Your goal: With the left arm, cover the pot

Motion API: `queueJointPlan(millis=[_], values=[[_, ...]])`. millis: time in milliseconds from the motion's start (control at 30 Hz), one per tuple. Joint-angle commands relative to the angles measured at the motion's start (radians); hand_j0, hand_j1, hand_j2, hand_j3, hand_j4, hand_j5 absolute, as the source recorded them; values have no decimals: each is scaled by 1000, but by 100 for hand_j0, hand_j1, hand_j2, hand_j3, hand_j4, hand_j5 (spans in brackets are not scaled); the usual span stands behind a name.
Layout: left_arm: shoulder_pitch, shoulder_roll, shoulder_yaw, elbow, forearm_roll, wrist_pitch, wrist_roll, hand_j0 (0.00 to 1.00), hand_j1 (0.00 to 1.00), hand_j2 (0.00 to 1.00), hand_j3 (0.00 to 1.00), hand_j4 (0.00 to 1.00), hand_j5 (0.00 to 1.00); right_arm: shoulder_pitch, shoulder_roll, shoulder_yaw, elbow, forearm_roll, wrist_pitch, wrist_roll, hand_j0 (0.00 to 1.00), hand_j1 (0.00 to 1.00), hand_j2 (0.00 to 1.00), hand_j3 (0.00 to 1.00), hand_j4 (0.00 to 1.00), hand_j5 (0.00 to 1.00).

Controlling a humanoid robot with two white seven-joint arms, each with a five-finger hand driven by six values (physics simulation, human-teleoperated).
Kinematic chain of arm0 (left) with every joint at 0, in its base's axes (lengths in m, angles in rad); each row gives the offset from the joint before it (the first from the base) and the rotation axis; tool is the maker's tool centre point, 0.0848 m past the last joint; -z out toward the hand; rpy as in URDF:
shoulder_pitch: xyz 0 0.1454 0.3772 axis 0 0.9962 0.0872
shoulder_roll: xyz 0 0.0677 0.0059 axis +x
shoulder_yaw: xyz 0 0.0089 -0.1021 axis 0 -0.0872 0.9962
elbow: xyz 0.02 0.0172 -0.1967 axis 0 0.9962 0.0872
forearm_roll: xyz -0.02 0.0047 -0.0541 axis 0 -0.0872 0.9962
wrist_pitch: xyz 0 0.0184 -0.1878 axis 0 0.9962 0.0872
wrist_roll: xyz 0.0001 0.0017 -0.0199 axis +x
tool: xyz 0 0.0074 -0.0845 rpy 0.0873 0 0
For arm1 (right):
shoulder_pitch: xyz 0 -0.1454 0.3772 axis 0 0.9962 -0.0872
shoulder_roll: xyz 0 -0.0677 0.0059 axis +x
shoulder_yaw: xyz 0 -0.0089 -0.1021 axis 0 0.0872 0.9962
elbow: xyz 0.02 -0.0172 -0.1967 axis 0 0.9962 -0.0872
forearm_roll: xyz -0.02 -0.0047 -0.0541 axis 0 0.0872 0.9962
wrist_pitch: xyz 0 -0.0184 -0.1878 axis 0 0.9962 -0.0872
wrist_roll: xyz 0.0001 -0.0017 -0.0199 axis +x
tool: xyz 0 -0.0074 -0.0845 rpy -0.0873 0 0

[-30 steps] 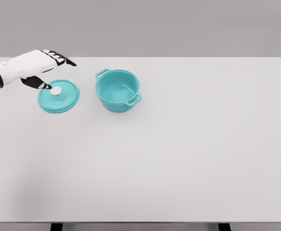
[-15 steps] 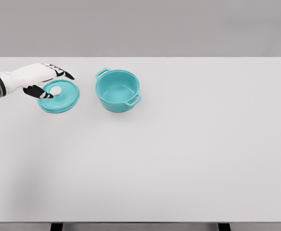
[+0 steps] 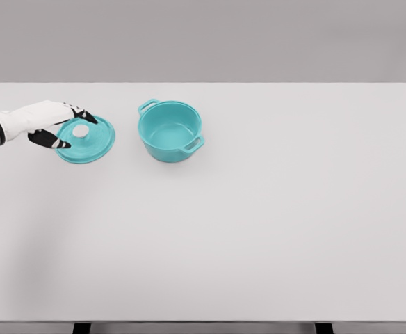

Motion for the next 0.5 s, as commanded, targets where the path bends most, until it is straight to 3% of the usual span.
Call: queueJointPlan(millis=[0, 467], values=[[0, -2, 2, 15, 7, 3, 0, 78, 78, 78, 78, 78, 78, 0, 0, 0, 1, 0, 0, 0, 100, 100, 100, 100, 100, 100], [-23, -40, 5, 90, 12, 3, 0, 79, 79, 79, 79, 79, 79, 0, 0, 0, 0, 0, 0, 0, 100, 100, 100, 100, 100, 100]])
